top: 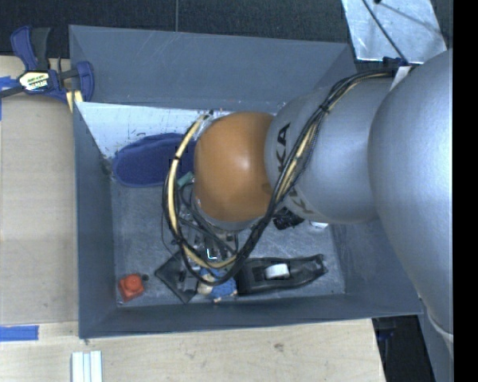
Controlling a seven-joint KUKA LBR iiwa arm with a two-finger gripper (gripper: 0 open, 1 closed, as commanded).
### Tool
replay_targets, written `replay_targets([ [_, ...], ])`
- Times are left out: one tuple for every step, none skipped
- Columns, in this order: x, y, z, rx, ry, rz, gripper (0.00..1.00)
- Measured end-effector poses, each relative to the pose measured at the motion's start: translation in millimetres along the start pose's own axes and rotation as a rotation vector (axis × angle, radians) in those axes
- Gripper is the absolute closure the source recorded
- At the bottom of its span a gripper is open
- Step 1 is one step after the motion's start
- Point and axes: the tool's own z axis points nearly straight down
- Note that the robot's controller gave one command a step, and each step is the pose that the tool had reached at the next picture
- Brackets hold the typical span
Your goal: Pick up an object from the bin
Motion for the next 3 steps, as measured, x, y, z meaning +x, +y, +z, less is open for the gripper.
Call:
replay_targets([
  [6.2,-14,66,0.001,-0.001,0.011,0.00],
  [3.4,-13,61,-0.002,-0.010,0.012,1.00],
  [-2.4,-30,-166,-0.004,-0.018,-0.005,1.00],
])
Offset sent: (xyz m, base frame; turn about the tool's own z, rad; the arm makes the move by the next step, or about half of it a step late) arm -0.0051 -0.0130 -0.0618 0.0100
